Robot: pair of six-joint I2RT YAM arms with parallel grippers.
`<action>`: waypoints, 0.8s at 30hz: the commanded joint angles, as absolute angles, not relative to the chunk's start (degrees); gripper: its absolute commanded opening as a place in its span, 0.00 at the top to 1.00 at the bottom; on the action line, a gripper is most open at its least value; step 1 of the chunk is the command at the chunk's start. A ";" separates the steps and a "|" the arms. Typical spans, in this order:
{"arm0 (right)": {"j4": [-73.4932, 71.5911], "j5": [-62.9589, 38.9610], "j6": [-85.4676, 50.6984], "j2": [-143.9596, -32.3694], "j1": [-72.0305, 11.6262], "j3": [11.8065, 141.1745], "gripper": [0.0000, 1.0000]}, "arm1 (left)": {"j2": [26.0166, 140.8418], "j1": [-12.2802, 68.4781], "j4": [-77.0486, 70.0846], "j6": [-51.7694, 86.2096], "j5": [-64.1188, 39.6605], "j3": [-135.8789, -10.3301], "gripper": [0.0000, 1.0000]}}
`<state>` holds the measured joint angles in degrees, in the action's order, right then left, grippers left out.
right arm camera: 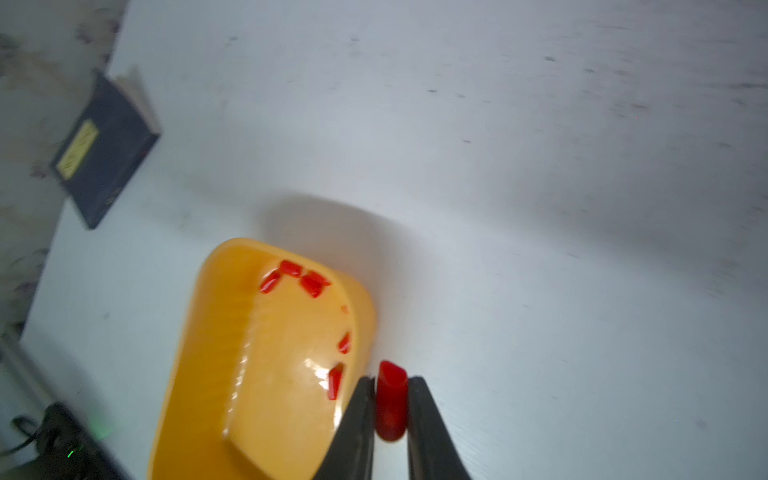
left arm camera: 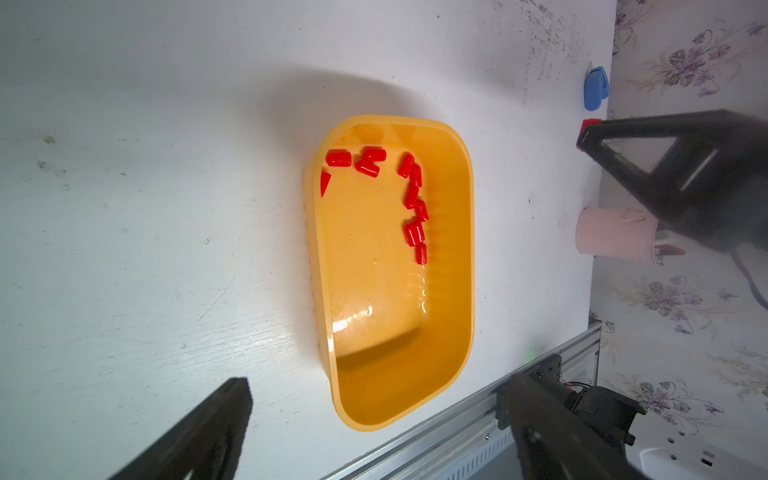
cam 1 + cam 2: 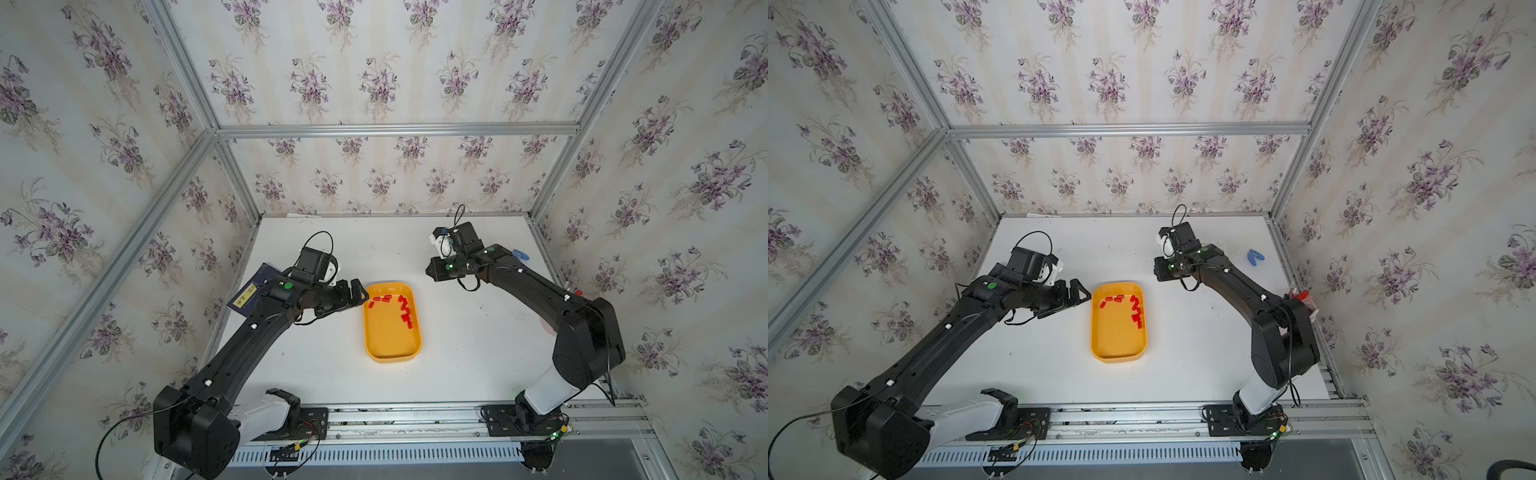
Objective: Take the screw protection sleeves out of the storage box
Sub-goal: Place the screw protection sleeve at the center of the board.
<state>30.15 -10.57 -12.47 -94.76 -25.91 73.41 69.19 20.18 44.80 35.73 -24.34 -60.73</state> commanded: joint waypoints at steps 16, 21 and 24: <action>29.02 5.69 -14.06 -110.54 -23.64 71.08 0.83 | 72.95 23.67 47.73 35.32 -21.01 -63.74 0.00; 28.00 6.12 -13.64 -111.89 -23.64 70.93 0.82 | 73.07 23.64 47.81 35.15 -20.92 -63.72 0.00; 28.05 6.30 -13.38 -112.23 -23.65 70.86 0.81 | 73.49 23.65 47.73 35.21 -20.92 -63.64 0.00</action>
